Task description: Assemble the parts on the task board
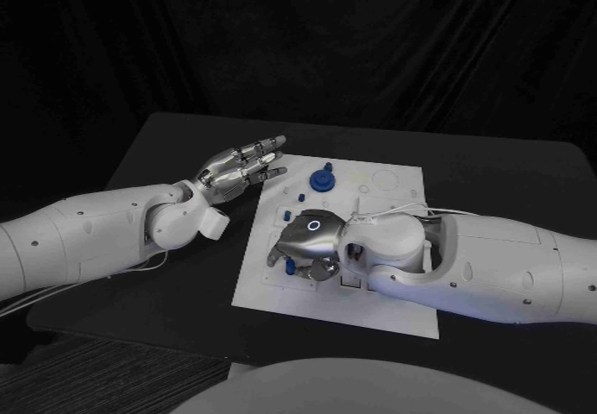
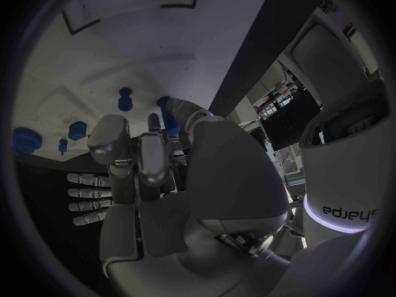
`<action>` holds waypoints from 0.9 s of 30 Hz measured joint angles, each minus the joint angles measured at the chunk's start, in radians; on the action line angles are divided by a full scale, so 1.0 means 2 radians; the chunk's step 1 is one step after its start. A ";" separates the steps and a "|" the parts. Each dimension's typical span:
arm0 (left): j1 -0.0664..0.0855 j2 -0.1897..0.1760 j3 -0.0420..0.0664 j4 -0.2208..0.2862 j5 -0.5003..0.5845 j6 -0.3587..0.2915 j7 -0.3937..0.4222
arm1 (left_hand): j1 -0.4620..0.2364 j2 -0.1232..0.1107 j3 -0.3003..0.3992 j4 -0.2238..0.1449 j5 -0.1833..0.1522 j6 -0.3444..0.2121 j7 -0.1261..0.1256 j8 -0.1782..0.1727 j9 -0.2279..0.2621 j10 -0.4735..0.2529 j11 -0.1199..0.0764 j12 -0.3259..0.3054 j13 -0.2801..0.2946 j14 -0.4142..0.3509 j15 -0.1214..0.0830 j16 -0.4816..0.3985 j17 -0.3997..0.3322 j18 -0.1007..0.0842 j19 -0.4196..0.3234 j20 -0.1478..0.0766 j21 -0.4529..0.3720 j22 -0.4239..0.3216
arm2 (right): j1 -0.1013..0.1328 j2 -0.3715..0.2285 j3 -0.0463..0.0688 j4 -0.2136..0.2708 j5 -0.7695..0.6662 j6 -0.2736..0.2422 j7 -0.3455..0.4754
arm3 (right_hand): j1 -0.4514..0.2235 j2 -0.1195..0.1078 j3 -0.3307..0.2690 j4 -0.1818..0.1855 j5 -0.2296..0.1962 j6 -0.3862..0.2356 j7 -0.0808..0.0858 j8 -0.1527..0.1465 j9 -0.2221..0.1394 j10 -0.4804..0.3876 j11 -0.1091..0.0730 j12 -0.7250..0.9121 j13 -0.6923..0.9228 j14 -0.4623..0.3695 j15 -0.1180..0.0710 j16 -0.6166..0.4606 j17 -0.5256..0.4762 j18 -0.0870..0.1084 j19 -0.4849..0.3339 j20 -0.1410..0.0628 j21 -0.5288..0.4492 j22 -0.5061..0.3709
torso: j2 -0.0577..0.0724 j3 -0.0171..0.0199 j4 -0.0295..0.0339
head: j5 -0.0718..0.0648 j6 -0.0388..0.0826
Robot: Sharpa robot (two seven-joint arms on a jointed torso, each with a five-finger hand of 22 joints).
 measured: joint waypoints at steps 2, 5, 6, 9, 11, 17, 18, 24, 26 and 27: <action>0.000 0.000 0.000 0.000 0.000 0.000 0.000 | 0.000 0.000 0.000 0.000 0.000 0.000 0.000 0.000 0.000 0.000 0.000 0.000 0.000 0.000 0.000 0.000 0.000 0.000 0.000 0.000 0.000 0.000 | 0.000 -0.002 0.000 0.001 0.000 -0.001 -0.002 | -0.002 -0.002 -0.006 0.001 -0.007 -0.002 -0.001 0.000 -0.002 -0.005 0.000 0.000 0.000 -0.001 0.001 0.000 -0.002 0.000 -0.002 0.000 -0.003 0.000 | 0.000 0.0000 0.0000 | 0.000 0.000; 0.000 0.000 0.000 0.000 0.000 0.000 0.000 | 0.000 0.000 0.000 0.000 0.000 0.000 0.000 0.000 0.000 0.000 0.000 0.000 0.000 0.000 0.000 0.000 0.000 0.000 0.000 0.000 0.000 0.000 | 0.000 -0.009 0.000 0.004 0.000 -0.005 -0.004 | -0.004 0.001 -0.017 0.002 -0.018 -0.002 -0.001 0.000 -0.005 -0.021 0.001 -0.003 -0.002 -0.005 0.003 -0.003 -0.005 0.000 -0.006 0.002 -0.012 0.000 | 0.000 0.0000 0.0000 | 0.000 0.000; 0.000 0.000 0.000 0.000 0.000 0.000 0.000 | 0.000 0.000 0.000 0.000 0.000 0.000 0.000 0.000 0.000 0.000 0.000 0.000 0.000 0.000 0.000 0.000 0.000 0.000 0.000 0.000 0.000 0.000 | 0.000 -0.010 0.000 0.005 0.000 -0.005 -0.004 | -0.004 0.001 -0.021 0.002 -0.020 -0.002 -0.001 0.000 -0.006 -0.025 0.001 -0.004 -0.002 -0.006 0.002 -0.004 -0.007 0.000 -0.007 0.002 -0.015 0.000 | 0.000 0.0000 0.0000 | 0.000 0.000; 0.000 -0.002 0.000 0.000 0.000 0.000 0.000 | 0.000 0.000 0.000 0.000 0.000 0.000 0.000 0.000 0.000 0.000 0.000 0.000 0.000 0.000 0.000 0.000 0.000 0.000 0.000 0.000 0.000 0.000 | 0.001 -0.025 0.000 0.014 -0.001 -0.015 -0.005 | -0.013 0.002 -0.047 0.011 -0.042 -0.008 -0.004 0.000 -0.011 -0.049 0.001 -0.004 -0.005 -0.012 0.004 -0.009 -0.014 0.000 -0.014 0.004 -0.029 0.000 | 0.000 0.0000 0.0000 | 0.001 0.000; 0.000 -0.003 0.000 0.001 0.000 0.000 0.000 | 0.000 0.000 0.000 0.000 0.000 0.000 0.000 0.000 0.000 0.000 0.000 0.000 0.000 0.000 0.000 0.000 0.000 0.000 0.000 0.000 0.000 0.000 | 0.007 -0.039 -0.001 0.024 -0.002 -0.028 -0.005 | -0.018 0.004 -0.063 0.022 -0.056 -0.009 -0.005 0.000 -0.014 -0.058 0.001 -0.004 -0.005 -0.012 0.003 -0.009 -0.015 0.000 -0.014 0.004 -0.031 0.000 | 0.000 0.0000 0.0000 | 0.001 0.000; 0.000 -0.007 0.000 0.002 0.000 0.000 -0.001 | 0.000 0.000 0.000 0.000 0.000 0.000 0.000 0.000 0.000 0.000 0.000 0.000 0.000 0.000 0.000 0.000 0.000 0.000 0.000 0.000 0.000 -0.001 | 0.049 -0.089 0.000 0.067 0.011 -0.085 -0.003 | -0.035 0.001 -0.104 0.079 -0.092 -0.006 0.005 0.005 -0.021 -0.064 0.004 0.018 -0.004 -0.011 0.005 -0.001 -0.007 0.000 -0.010 0.007 -0.024 0.000 | 0.000 0.0001 0.0000 | -0.005 0.000; 0.000 -0.008 0.000 0.002 0.000 0.000 -0.001 | 0.000 0.000 0.000 0.000 0.000 0.000 0.000 0.000 0.000 0.000 0.000 0.000 0.000 0.000 0.000 0.000 0.000 0.000 0.000 0.000 0.000 -0.001 | 0.058 -0.099 0.000 0.074 0.017 -0.097 -0.003 | -0.035 0.001 -0.106 0.087 -0.092 -0.004 0.007 0.007 -0.021 -0.062 0.004 0.024 -0.002 -0.010 0.006 0.002 -0.005 0.000 -0.008 0.005 -0.020 0.000 | 0.000 0.0002 0.0000 | -0.006 0.000; 0.000 -0.008 0.000 0.002 0.000 -0.001 -0.002 | 0.002 -0.002 0.001 -0.001 0.000 0.002 0.002 0.000 0.000 0.000 0.000 0.000 0.000 0.000 0.000 0.000 0.000 0.000 0.000 0.000 0.000 -0.002 | 0.108 -0.160 0.000 0.098 0.073 -0.167 0.002 | -0.056 0.017 -0.111 0.099 -0.085 0.034 0.033 0.023 -0.020 0.005 -0.021 0.193 0.107 -0.009 -0.001 0.003 -0.007 0.000 -0.005 0.001 -0.020 0.000 | 0.000 0.0003 0.0000 | -0.014 0.000; 0.000 -0.007 0.000 0.002 0.000 -0.001 -0.002 | 0.002 -0.002 0.001 -0.001 0.000 0.002 0.002 0.000 0.000 0.000 0.000 0.002 0.000 0.000 0.000 0.000 0.000 0.000 0.000 0.000 0.000 -0.002 | 0.118 -0.178 0.001 0.098 0.103 -0.185 0.002 | -0.062 0.023 -0.113 0.100 -0.077 0.050 0.037 0.028 -0.016 -0.009 -0.033 0.357 0.252 -0.011 -0.007 0.003 -0.011 0.000 -0.008 -0.006 -0.028 0.000 | 0.000 0.0003 0.0000 | -0.016 0.000; 0.000 -0.007 0.000 0.002 0.000 -0.001 -0.002 | 0.002 -0.002 0.001 -0.001 0.000 0.002 0.002 0.000 0.000 0.000 0.000 0.002 0.000 0.000 0.000 0.000 0.000 0.000 0.000 0.000 0.000 -0.002 | 0.120 -0.183 0.001 0.097 0.116 -0.190 0.001 | -0.065 0.025 -0.113 0.100 -0.073 0.061 0.037 0.033 -0.012 0.061 -0.037 0.450 0.368 -0.007 -0.011 0.009 -0.002 0.000 -0.005 -0.009 -0.024 0.000 | 0.000 0.0003 0.0000 | -0.018 0.000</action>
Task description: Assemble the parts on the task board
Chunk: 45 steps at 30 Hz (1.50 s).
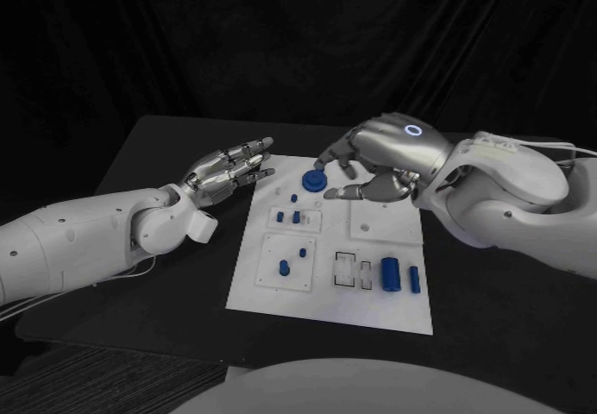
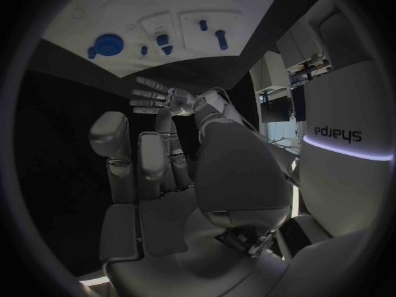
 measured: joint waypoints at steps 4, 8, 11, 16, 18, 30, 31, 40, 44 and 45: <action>0.000 0.001 0.000 0.000 0.000 0.000 0.000 | 0.000 -0.003 0.001 -0.001 0.000 0.003 0.003 0.000 0.000 0.000 0.000 0.000 0.000 0.000 0.000 0.000 0.000 0.000 0.000 0.000 0.000 0.000 | 0.006 -0.015 -0.001 -0.008 0.052 0.009 -0.016 | -0.018 0.004 -0.003 0.004 0.008 0.032 -0.003 0.022 0.014 0.131 -0.004 0.168 0.203 0.014 -0.005 0.053 0.077 0.000 0.018 -0.005 0.050 0.000 | 0.000 0.0000 0.0000 | -0.005 0.000; 0.000 -0.001 0.000 0.001 0.000 0.000 -0.001 | -0.001 -0.005 0.001 -0.001 0.000 0.008 0.008 0.000 0.001 -0.002 -0.002 0.000 0.000 0.000 0.000 0.000 0.000 0.000 0.000 0.000 0.000 -0.001 | 0.008 -0.017 -0.001 -0.022 0.089 0.071 -0.057 | -0.059 0.016 -0.015 0.005 0.017 0.062 -0.007 0.044 0.032 0.180 -0.006 0.205 0.214 0.014 -0.005 0.097 0.092 0.000 0.036 -0.007 0.102 0.000 | 0.000 0.0000 0.0000 | -0.010 0.000; 0.000 -0.002 0.000 0.002 0.000 0.000 -0.002 | -0.001 -0.005 0.001 -0.001 0.000 0.009 0.012 0.002 0.001 0.000 -0.004 0.000 0.000 0.000 0.000 0.000 0.000 0.000 0.000 0.000 0.000 -0.001 | 0.004 -0.014 -0.001 -0.032 0.108 0.130 -0.094 | -0.097 0.029 -0.025 0.007 0.017 0.080 -0.011 0.053 0.042 0.183 -0.008 0.220 0.214 0.016 -0.007 0.116 0.092 -0.009 0.043 -0.010 0.128 0.000 | 0.000 -0.0001 -0.0003 | -0.014 0.000; 0.000 -0.004 0.000 0.002 0.000 0.001 -0.003 | -0.001 -0.005 0.001 -0.001 0.000 0.014 0.018 0.002 0.001 0.000 -0.004 0.004 0.001 -0.002 -0.002 0.000 0.000 0.000 0.000 0.000 0.000 -0.001 | -0.006 -0.010 -0.001 -0.042 0.124 0.206 -0.147 | -0.155 0.051 -0.040 0.008 0.017 0.125 -0.022 0.066 0.057 0.185 -0.015 0.232 0.214 0.016 -0.016 0.133 0.092 -0.009 0.046 -0.015 0.165 0.000 | 0.000 -0.0005 -0.0012 | -0.017 0.000; 0.000 -0.005 0.000 0.002 0.000 0.001 -0.004 | -0.001 -0.005 0.001 -0.001 0.000 0.017 0.021 0.004 0.002 0.002 -0.002 0.008 0.001 -0.002 -0.002 0.000 0.000 0.000 0.000 0.000 0.000 -0.001 | -0.008 -0.008 -0.001 -0.046 0.129 0.233 -0.167 | -0.177 0.058 -0.045 0.009 0.009 0.140 -0.026 0.066 0.061 0.185 -0.017 0.235 0.214 0.016 -0.020 0.137 0.092 -0.016 0.045 -0.018 0.175 0.000 | -0.001 -0.0005 -0.0014 | -0.018 0.000; 0.000 -0.006 0.000 0.003 0.000 0.003 -0.009 | -0.001 -0.005 0.003 0.000 0.000 0.038 0.028 0.010 0.004 0.014 0.011 0.029 0.005 -0.003 -0.008 0.000 0.000 0.000 0.000 0.000 0.000 -0.003 | -0.012 -0.009 -0.001 -0.056 0.165 0.301 -0.231 | -0.249 0.091 -0.079 0.009 -0.008 0.204 -0.041 0.066 0.069 0.185 -0.030 0.239 0.214 0.016 -0.033 0.143 0.092 -0.016 0.044 -0.030 0.189 0.000 | -0.001 -0.0007 -0.0015 | -0.027 0.000; 0.000 -0.006 0.000 0.002 0.000 0.004 -0.010 | -0.001 -0.005 0.003 0.000 0.000 0.040 0.030 0.010 0.004 0.016 0.012 0.029 0.005 -0.003 -0.008 0.000 0.000 0.000 0.000 0.000 0.000 -0.003 | -0.012 -0.009 -0.001 -0.056 0.168 0.303 -0.233 | -0.250 0.092 -0.082 0.009 -0.008 0.211 -0.043 0.069 0.071 0.186 -0.032 0.239 0.214 0.017 -0.034 0.143 0.092 -0.016 0.046 -0.032 0.189 0.000 | -0.001 -0.0007 -0.0015 | -0.027 0.000; 0.000 -0.005 0.000 0.002 0.000 0.007 -0.013 | -0.001 -0.005 0.003 0.000 0.000 0.041 0.030 0.013 0.005 0.016 0.013 0.033 0.005 -0.003 -0.008 0.000 0.000 0.000 0.000 0.000 0.000 -0.003 | -0.016 -0.011 -0.001 -0.056 0.180 0.317 -0.251 | -0.260 0.103 -0.107 0.010 -0.015 0.246 -0.063 0.113 0.118 0.185 -0.047 0.239 0.214 0.016 -0.045 0.143 0.092 -0.016 0.046 -0.042 0.181 0.000 | -0.001 -0.0008 -0.0015 | -0.030 0.000; 0.000 -0.004 0.000 0.002 0.000 0.008 -0.014 | -0.001 -0.005 0.003 0.000 0.000 0.046 0.032 0.013 0.005 0.019 0.015 0.033 0.006 -0.001 -0.010 0.000 0.000 0.000 0.000 0.000 0.000 -0.003 | -0.020 -0.012 -0.001 -0.056 0.183 0.325 -0.257 | -0.261 0.103 -0.112 0.009 -0.013 0.246 -0.063 0.120 0.131 0.186 -0.049 0.239 0.214 0.016 -0.046 0.143 0.092 -0.016 0.045 -0.043 0.177 0.000 | -0.001 -0.0008 -0.0015 | -0.030 0.000; 0.000 -0.004 0.000 0.002 0.000 0.009 -0.014 | -0.001 -0.005 0.004 0.001 0.000 0.050 0.033 0.015 0.005 0.019 0.015 0.035 0.006 -0.001 -0.010 0.000 0.000 0.000 0.000 0.000 0.000 -0.003 | -0.022 -0.013 -0.001 -0.056 0.184 0.327 -0.259 | -0.261 0.103 -0.112 0.009 -0.008 0.246 -0.063 0.120 0.133 0.186 -0.049 0.239 0.214 0.017 -0.047 0.143 0.092 -0.016 0.044 -0.044 0.177 0.000 | -0.001 -0.0008 -0.0015 | -0.030 0.000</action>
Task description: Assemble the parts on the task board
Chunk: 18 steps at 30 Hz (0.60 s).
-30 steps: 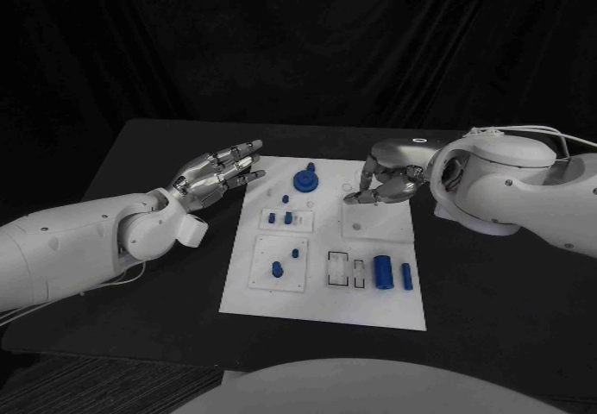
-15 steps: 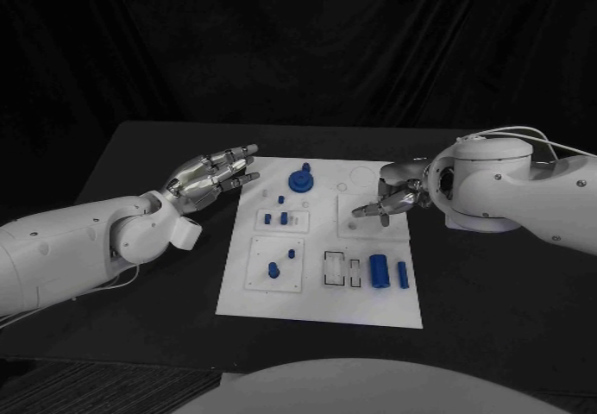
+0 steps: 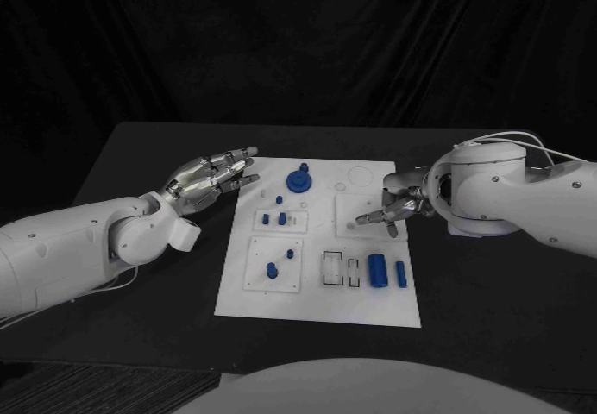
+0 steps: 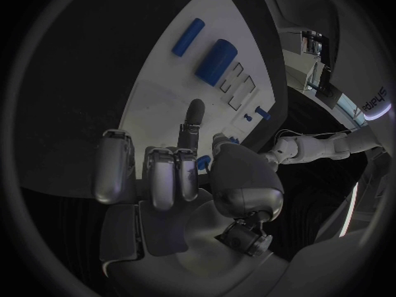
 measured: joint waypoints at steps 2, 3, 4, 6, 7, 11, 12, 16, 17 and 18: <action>0.000 0.000 0.000 0.000 0.000 0.001 -0.001 | 0.000 0.000 0.000 0.000 0.000 0.001 0.000 0.000 0.000 0.000 0.000 0.000 0.000 0.000 0.000 0.000 0.000 0.000 0.000 0.000 0.000 -0.001 | -0.003 -0.002 0.000 0.001 0.002 0.004 -0.003 | 0.006 -0.001 -0.003 -0.003 0.018 -0.005 0.001 -0.001 0.003 0.000 0.000 0.000 0.000 0.000 0.000 0.000 0.000 0.000 0.000 0.000 -0.003 0.000 | 0.000 0.0000 0.0000 | 0.000 0.000; 0.000 0.000 0.000 0.000 0.000 0.001 -0.001 | 0.000 0.000 0.000 0.000 0.000 0.001 0.000 0.000 0.000 0.000 0.000 0.000 0.000 0.000 0.000 0.000 0.000 0.000 0.000 0.000 0.000 -0.001 | -0.004 -0.003 0.000 0.002 0.003 0.005 -0.004 | 0.012 -0.002 -0.003 -0.003 0.027 -0.009 0.001 -0.003 0.004 0.000 0.000 0.000 0.000 0.000 0.000 0.000 0.000 0.000 0.000 0.000 -0.003 0.000 | 0.000 0.0000 0.0000 | 0.000 0.000; 0.000 0.000 0.000 0.000 0.000 0.002 -0.002 | 0.000 0.000 0.000 0.000 0.000 0.001 0.000 0.000 0.000 0.000 0.000 0.000 0.000 0.000 0.000 0.000 0.000 0.000 0.000 0.000 0.000 -0.001 | -0.005 -0.004 0.000 0.003 0.005 0.006 -0.006 | 0.017 -0.003 -0.005 -0.005 0.035 -0.010 0.003 -0.006 0.004 0.000 0.000 0.000 0.000 0.000 0.000 0.000 0.000 0.000 0.000 0.000 -0.003 0.000 | 0.000 0.0000 0.0000 | 0.000 0.000; 0.000 0.000 0.000 -0.001 0.000 0.003 -0.002 | 0.000 0.000 0.000 0.000 0.000 0.003 0.002 0.000 0.000 0.000 0.000 0.000 0.000 0.000 0.000 0.000 0.000 0.000 0.000 0.000 0.000 0.000 | -0.006 -0.006 0.000 0.006 0.007 0.008 -0.007 | 0.028 -0.007 -0.007 -0.007 0.048 -0.013 0.003 -0.011 0.004 0.000 0.000 0.000 0.000 0.000 0.000 0.000 0.000 0.000 0.000 0.000 -0.006 0.000 | 0.000 0.0000 0.0000 | 0.000 0.000; 0.000 0.000 0.000 -0.001 0.000 0.003 -0.003 | 0.000 0.000 0.000 0.000 0.000 0.003 0.002 0.000 0.000 0.000 0.000 0.000 0.000 0.000 0.000 0.000 0.000 0.000 0.000 0.000 0.000 0.000 | -0.006 -0.007 0.000 0.008 0.008 0.009 -0.008 | 0.033 -0.009 -0.007 -0.007 0.053 -0.016 0.003 -0.013 0.004 0.000 0.000 0.000 0.000 0.000 0.000 0.000 0.000 0.000 0.000 0.000 -0.006 0.000 | 0.000 0.0000 0.0000 | 0.000 0.000; 0.000 0.001 0.000 -0.001 0.000 0.005 -0.004 | 0.000 0.000 0.000 0.000 0.000 0.003 0.002 0.000 0.000 0.000 0.000 0.002 0.000 0.000 0.000 0.000 0.000 0.000 0.000 0.000 0.000 0.000 | -0.007 -0.013 0.000 0.017 0.011 0.011 -0.011 | 0.058 -0.021 -0.011 -0.016 0.079 -0.031 0.008 -0.032 0.003 0.000 0.000 0.000 0.000 0.000 0.000 0.000 0.000 0.000 0.000 0.000 -0.015 0.000 | 0.000 0.0000 -0.0001 | 0.000 0.000; 0.000 0.001 0.000 -0.001 0.000 0.005 -0.004 | 0.000 0.000 0.000 0.000 0.000 0.003 0.002 0.000 0.000 0.000 0.000 0.002 0.000 0.000 0.000 0.000 0.000 0.000 0.000 0.000 0.000 0.000 | -0.007 -0.014 0.000 0.019 0.012 0.012 -0.011 | 0.058 -0.021 -0.011 -0.016 0.081 -0.035 0.009 -0.037 0.002 0.000 0.000 0.000 0.000 0.000 0.000 0.000 0.000 0.000 0.000 0.000 -0.015 0.000 | 0.000 0.0000 -0.0001 | 0.000 0.000; 0.000 0.003 0.000 -0.001 0.000 0.007 -0.006 | 0.000 0.000 0.000 0.000 0.000 0.003 0.002 0.000 0.000 0.000 0.000 0.002 0.000 0.000 0.000 0.000 0.000 0.000 0.000 0.000 0.000 0.000 | -0.009 -0.020 0.000 0.026 0.013 0.013 -0.014 | 0.059 -0.022 -0.014 -0.014 0.081 -0.049 0.016 -0.055 -0.006 -0.001 0.005 0.000 0.000 -0.001 0.005 0.000 0.000 0.000 0.001 0.001 -0.015 0.000 | 0.000 0.0000 -0.0001 | -0.001 0.000; 0.000 0.003 0.000 -0.001 0.000 0.007 -0.006 | 0.000 0.000 0.000 0.000 0.000 0.003 0.002 0.000 0.000 0.000 0.000 0.002 0.000 0.000 0.000 0.000 0.000 0.000 0.000 0.000 0.000 0.000 | -0.010 -0.022 0.000 0.027 0.014 0.013 -0.014 | 0.059 -0.022 -0.015 -0.012 0.081 -0.053 0.017 -0.059 -0.008 -0.001 0.007 0.000 0.000 -0.001 0.006 0.000 0.000 0.000 0.002 0.002 -0.015 0.000 | 0.000 0.0000 -0.0001 | -0.001 0.000; 0.000 0.003 0.000 -0.001 0.000 0.008 -0.006 | 0.000 0.000 0.000 0.000 0.000 0.003 0.002 0.000 0.000 0.000 0.000 0.002 0.000 0.000 0.000 0.000 0.000 0.000 0.000 0.000 0.000 0.000 | -0.012 -0.024 0.000 0.029 0.014 0.013 -0.015 | 0.059 -0.022 -0.016 -0.011 0.081 -0.054 0.018 -0.063 -0.009 -0.001 0.008 0.000 0.000 -0.001 0.006 0.000 0.000 0.000 0.002 0.002 -0.015 0.000 | 0.000 0.0000 -0.0002 | -0.001 0.000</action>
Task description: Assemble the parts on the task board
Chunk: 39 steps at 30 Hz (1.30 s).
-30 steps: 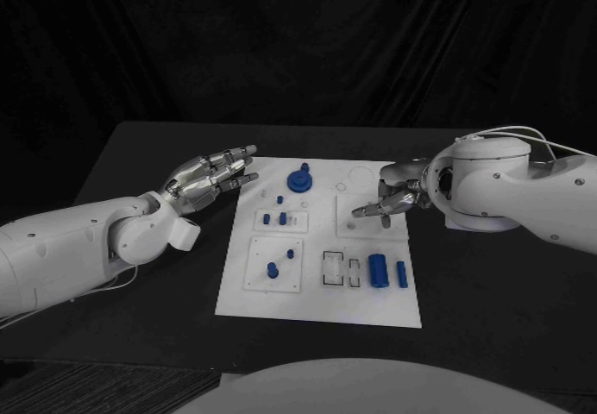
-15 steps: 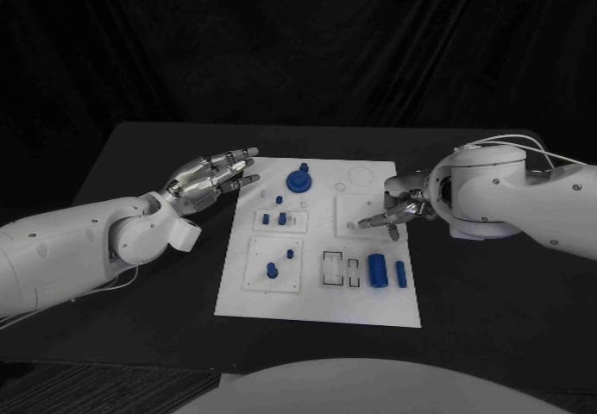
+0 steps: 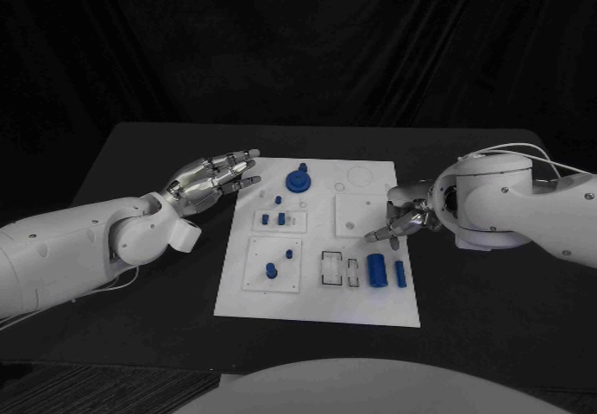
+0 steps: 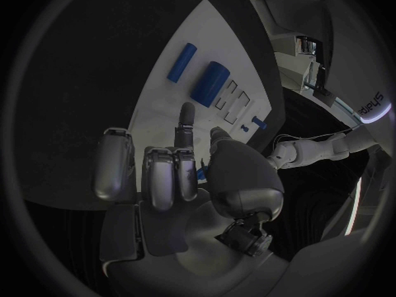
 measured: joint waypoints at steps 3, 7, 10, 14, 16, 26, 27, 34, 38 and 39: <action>0.000 0.000 0.000 0.000 0.000 0.001 0.000 | 0.000 0.000 0.000 0.000 0.000 0.000 0.000 0.000 0.000 0.002 0.002 0.002 0.000 0.000 0.000 0.000 0.000 0.000 0.000 0.000 0.000 0.000 | -0.004 -0.003 0.000 0.003 0.001 0.000 -0.001 | 0.000 0.000 0.000 0.000 0.000 -0.003 0.003 -0.006 -0.003 0.000 0.000 0.000 0.000 0.000 0.004 0.000 0.000 0.000 -0.001 0.003 0.000 0.000 | 0.000 0.0000 0.0000 | 0.000 0.000; 0.000 0.000 0.000 -0.001 0.000 0.002 -0.001 | 0.000 0.000 0.000 0.000 0.000 0.002 0.002 0.003 0.001 0.002 0.002 0.002 0.001 0.000 0.000 0.002 0.000 0.000 0.000 0.000 0.000 0.000 | -0.011 -0.005 0.000 0.006 0.002 -0.002 -0.002 | 0.009 -0.003 0.000 0.000 0.000 -0.006 0.006 -0.012 -0.005 0.000 0.000 0.000 0.000 0.000 0.004 0.000 0.000 0.000 0.000 0.004 -0.008 0.000 | 0.000 0.0000 0.0000 | 0.000 0.000; 0.000 0.000 0.000 -0.001 0.000 0.003 -0.001 | 0.000 0.000 0.000 0.000 0.000 0.002 0.002 0.003 0.001 0.002 0.002 0.002 0.001 0.000 0.000 0.002 0.000 0.000 0.000 0.000 0.000 0.000 | -0.015 -0.006 0.000 0.009 0.002 -0.002 -0.003 | 0.011 -0.005 0.000 0.000 -0.003 -0.007 0.005 -0.013 -0.005 0.002 0.002 0.000 0.000 0.000 0.004 0.000 0.000 0.000 0.000 0.004 -0.018 0.000 | 0.000 0.0000 0.0000 | 0.001 0.000; 0.000 0.000 0.000 -0.001 0.000 0.004 -0.002 | 0.000 0.000 0.000 0.000 0.000 0.002 0.002 0.003 0.001 0.002 0.002 0.002 0.001 0.000 0.000 0.002 0.000 0.000 0.000 0.000 0.000 0.000 | -0.019 -0.006 0.000 0.011 0.002 -0.003 -0.003 | 0.011 -0.005 -0.003 0.003 -0.021 -0.010 0.007 -0.020 -0.004 0.000 0.004 0.000 0.000 0.001 0.005 0.000 0.000 0.000 0.000 0.007 -0.021 0.000 | 0.000 0.0000 0.0000 | 0.002 0.000; 0.000 0.000 0.000 -0.001 0.000 0.004 -0.002 | 0.000 0.000 0.000 0.000 0.000 0.002 0.002 0.003 0.001 0.002 0.002 0.002 0.001 0.000 0.000 0.002 0.000 0.000 0.000 0.000 0.000 0.000 | -0.021 -0.006 0.000 0.011 0.002 -0.003 -0.004 | 0.011 -0.005 -0.006 0.006 -0.031 -0.012 0.008 -0.020 -0.002 0.000 0.004 0.000 0.000 0.000 0.007 0.000 0.000 0.000 0.000 0.007 -0.025 0.000 | 0.000 0.0000 0.0000 | 0.002 0.000; 0.000 0.002 0.000 -0.002 0.000 0.007 -0.004 | 0.000 0.000 0.001 0.001 0.000 0.002 0.002 0.002 0.000 0.003 0.003 0.004 0.000 0.000 0.000 0.002 0.000 0.000 0.000 0.000 0.000 0.000 | -0.028 -0.001 0.000 0.008 0.003 -0.009 -0.004 | 0.011 -0.004 -0.010 0.010 -0.047 -0.012 0.008 -0.022 0.002 0.000 0.004 0.000 0.000 0.000 0.007 0.000 0.000 0.000 0.000 0.007 -0.033 0.000 | 0.000 0.0000 0.0000 | 0.001 0.000; 0.000 0.002 0.000 -0.002 0.000 0.007 -0.004 | 0.000 0.000 0.001 0.001 0.000 0.002 0.002 0.002 0.000 0.003 0.003 0.004 0.000 0.000 0.000 0.002 0.000 0.000 0.000 0.000 0.000 0.000 | -0.029 0.000 0.000 0.008 0.003 -0.009 -0.004 | 0.011 -0.004 -0.010 0.010 -0.049 -0.012 0.008 -0.022 0.003 0.000 0.004 0.000 0.000 -0.001 0.007 0.000 0.000 0.000 0.000 0.007 -0.033 0.000 | 0.000 0.0000 0.0000 | 0.001 0.000; 0.000 0.002 0.000 -0.003 0.000 0.008 -0.006 | 0.000 0.000 0.000 0.003 -0.002 0.002 0.002 0.002 0.000 0.003 0.003 0.004 0.000 0.000 0.000 0.002 0.000 0.000 0.000 0.000 0.000 -0.001 | -0.038 0.007 0.000 0.003 0.003 -0.013 -0.005 | 0.006 -0.004 -0.012 0.010 -0.053 -0.015 0.010 -0.025 0.006 0.000 0.004 0.000 0.000 -0.001 0.007 0.000 0.000 0.000 -0.001 0.008 -0.039 0.000 | 0.000 0.0000 0.0001 | 0.000 0.000; 0.000 0.002 0.000 -0.004 0.000 0.010 -0.007 | -0.002 0.002 0.000 0.009 -0.006 0.002 0.002 0.002 0.000 0.003 0.003 0.004 0.000 0.000 0.000 0.002 0.000 0.000 0.000 0.000 0.000 -0.002 | -0.041 0.011 0.000 -0.001 0.005 -0.014 -0.005 | 0.006 -0.004 -0.012 0.010 -0.052 -0.022 0.011 -0.028 0.010 0.000 0.007 0.000 0.000 -0.001 0.007 0.000 0.000 0.000 -0.002 0.009 -0.045 0.000 | 0.000 0.0000 0.0001 | 0.000 0.000; 0.000 0.002 0.000 -0.004 0.000 0.010 -0.007 | -0.002 0.002 0.000 0.009 -0.006 0.002 0.002 0.002 0.000 0.003 0.003 0.004 0.000 0.000 0.000 0.002 0.000 0.000 0.000 0.000 0.000 -0.002 | -0.042 0.012 0.000 -0.002 0.006 -0.014 -0.005 | 0.008 -0.006 -0.012 0.010 -0.048 -0.023 0.012 -0.028 0.012 0.000 0.007 0.000 0.000 -0.001 0.007 0.000 0.000 0.000 -0.002 0.009 -0.048 0.000 | 0.000 0.0000 0.0001 | -0.001 0.000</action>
